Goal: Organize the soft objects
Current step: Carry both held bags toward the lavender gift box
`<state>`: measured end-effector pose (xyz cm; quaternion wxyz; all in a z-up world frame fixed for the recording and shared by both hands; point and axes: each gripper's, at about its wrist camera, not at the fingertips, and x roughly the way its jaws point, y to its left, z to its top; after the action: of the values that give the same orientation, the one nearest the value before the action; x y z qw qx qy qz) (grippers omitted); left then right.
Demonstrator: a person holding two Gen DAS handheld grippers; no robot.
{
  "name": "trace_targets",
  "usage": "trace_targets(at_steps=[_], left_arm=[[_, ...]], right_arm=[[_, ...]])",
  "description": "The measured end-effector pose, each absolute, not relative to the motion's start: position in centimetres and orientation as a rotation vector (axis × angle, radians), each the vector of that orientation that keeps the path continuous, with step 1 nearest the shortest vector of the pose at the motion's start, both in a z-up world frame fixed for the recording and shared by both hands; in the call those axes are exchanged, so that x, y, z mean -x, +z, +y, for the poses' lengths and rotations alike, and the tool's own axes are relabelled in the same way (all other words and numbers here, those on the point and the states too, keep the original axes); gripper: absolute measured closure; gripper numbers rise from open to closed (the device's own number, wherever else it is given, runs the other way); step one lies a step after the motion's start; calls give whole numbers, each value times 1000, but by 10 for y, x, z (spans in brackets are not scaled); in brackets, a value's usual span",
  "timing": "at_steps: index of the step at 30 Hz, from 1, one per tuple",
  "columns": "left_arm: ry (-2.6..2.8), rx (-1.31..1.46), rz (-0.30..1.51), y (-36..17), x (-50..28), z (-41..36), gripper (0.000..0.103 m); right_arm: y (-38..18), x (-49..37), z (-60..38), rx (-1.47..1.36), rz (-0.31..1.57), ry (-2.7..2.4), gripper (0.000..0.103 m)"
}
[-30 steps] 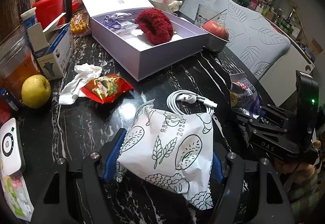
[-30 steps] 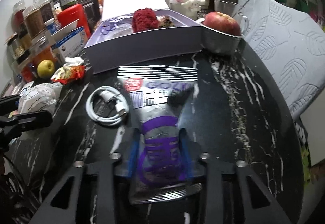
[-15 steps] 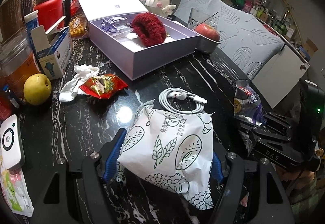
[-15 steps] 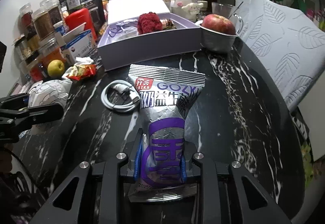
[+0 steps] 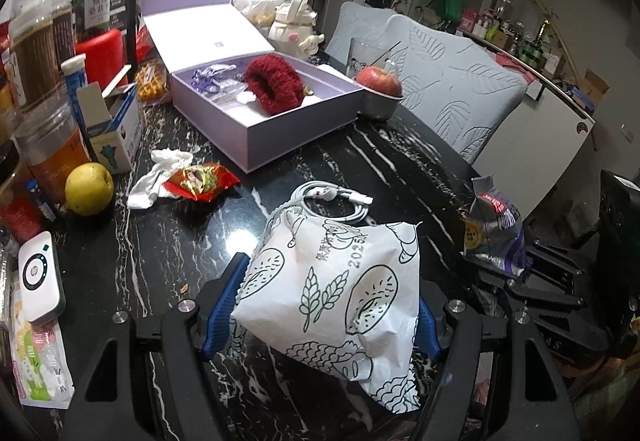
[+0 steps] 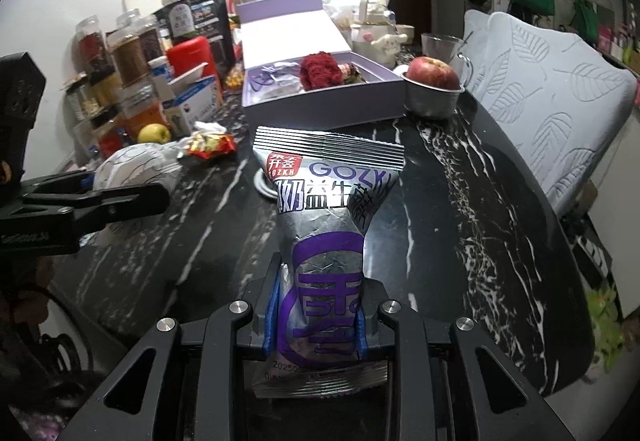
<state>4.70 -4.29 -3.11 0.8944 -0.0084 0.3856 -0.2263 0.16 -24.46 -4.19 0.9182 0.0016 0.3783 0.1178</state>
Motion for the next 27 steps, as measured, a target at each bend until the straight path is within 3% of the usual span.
trace_targets(at_steps=[11,27], left_arm=[[-478,10,718,-4,-43,-48,31],[-469,-3,614,45,-83,-56,31]], right_arm=[[-17,18,-238,-12,713,313,75],[29,-19,-234,4,627,391,75]])
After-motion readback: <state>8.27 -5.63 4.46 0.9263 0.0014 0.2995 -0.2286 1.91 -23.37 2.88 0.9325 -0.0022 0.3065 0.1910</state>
